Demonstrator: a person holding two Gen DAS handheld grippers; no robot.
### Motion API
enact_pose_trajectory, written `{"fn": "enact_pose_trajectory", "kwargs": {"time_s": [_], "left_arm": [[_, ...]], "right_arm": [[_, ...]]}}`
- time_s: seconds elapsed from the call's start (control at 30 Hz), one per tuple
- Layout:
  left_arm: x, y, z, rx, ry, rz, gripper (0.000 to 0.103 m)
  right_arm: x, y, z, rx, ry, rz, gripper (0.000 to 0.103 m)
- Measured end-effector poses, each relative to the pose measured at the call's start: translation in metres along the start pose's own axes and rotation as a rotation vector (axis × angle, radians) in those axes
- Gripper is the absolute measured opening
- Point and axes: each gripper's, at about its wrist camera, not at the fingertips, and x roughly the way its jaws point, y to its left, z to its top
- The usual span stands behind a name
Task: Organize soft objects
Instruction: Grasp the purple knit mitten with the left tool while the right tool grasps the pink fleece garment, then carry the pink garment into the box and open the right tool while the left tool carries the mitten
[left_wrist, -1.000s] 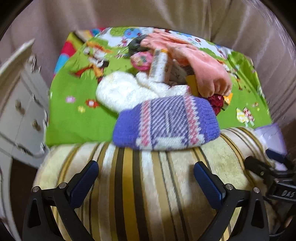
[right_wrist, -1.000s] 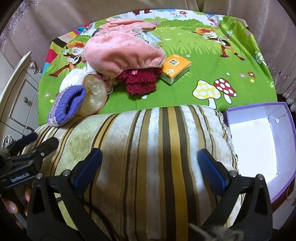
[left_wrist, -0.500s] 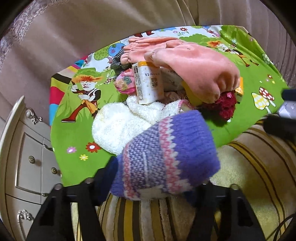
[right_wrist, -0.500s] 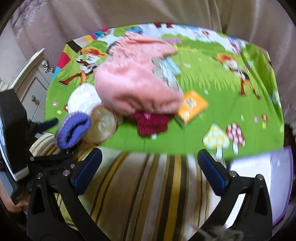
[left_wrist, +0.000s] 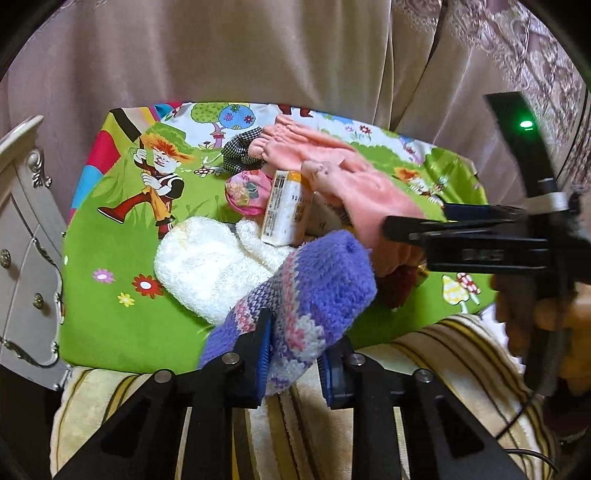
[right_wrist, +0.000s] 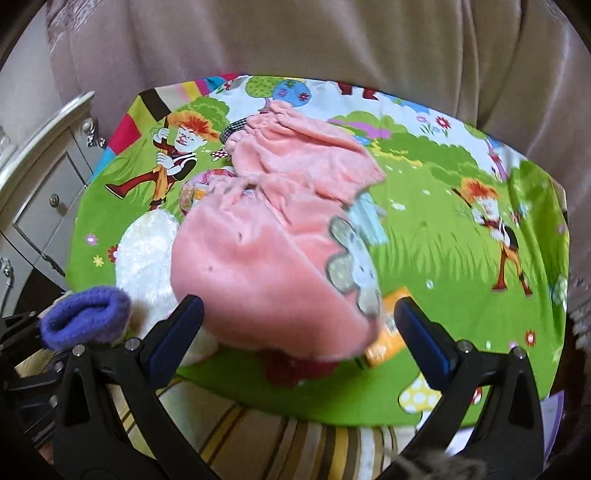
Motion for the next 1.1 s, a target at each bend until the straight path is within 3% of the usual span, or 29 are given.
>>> {"fn": "enact_pose_trajectory", "kwargs": {"time_s": [0.07,0.1,0.23,0.33,0.6,0.9,1.1], "left_arm": [[-0.001,0.001,0.0,-0.003,-0.007,-0.013,0.023],[-0.001,0.002,0.0,-0.003,-0.008,-0.016,0.023],[-0.002,0.004,0.0,-0.015,-0.008,-0.021,0.023],[-0.001,0.005,0.0,-0.022,-0.009,-0.022,0.023],[-0.003,0.004,-0.001,-0.022,-0.013,-0.017,0.023],[-0.018,0.002,0.005,-0.043,-0.071,-0.035,0.02],[-0.03,-0.008,0.012,-0.038,-0.109,-0.06,0.018]], "right_arm": [[0.006,0.003,0.002,-0.02,0.002,-0.003,0.102],[0.011,0.003,0.003,-0.025,0.006,-0.004,0.095],[0.018,-0.009,0.004,0.034,0.019,0.046,0.038],[0.01,-0.021,0.003,0.069,-0.012,0.057,0.02],[-0.01,-0.037,0.0,0.143,-0.065,0.133,0.011],[-0.07,-0.062,-0.003,0.199,-0.205,0.097,0.01],[-0.099,-0.084,-0.02,0.254,-0.24,0.079,0.01]]}}
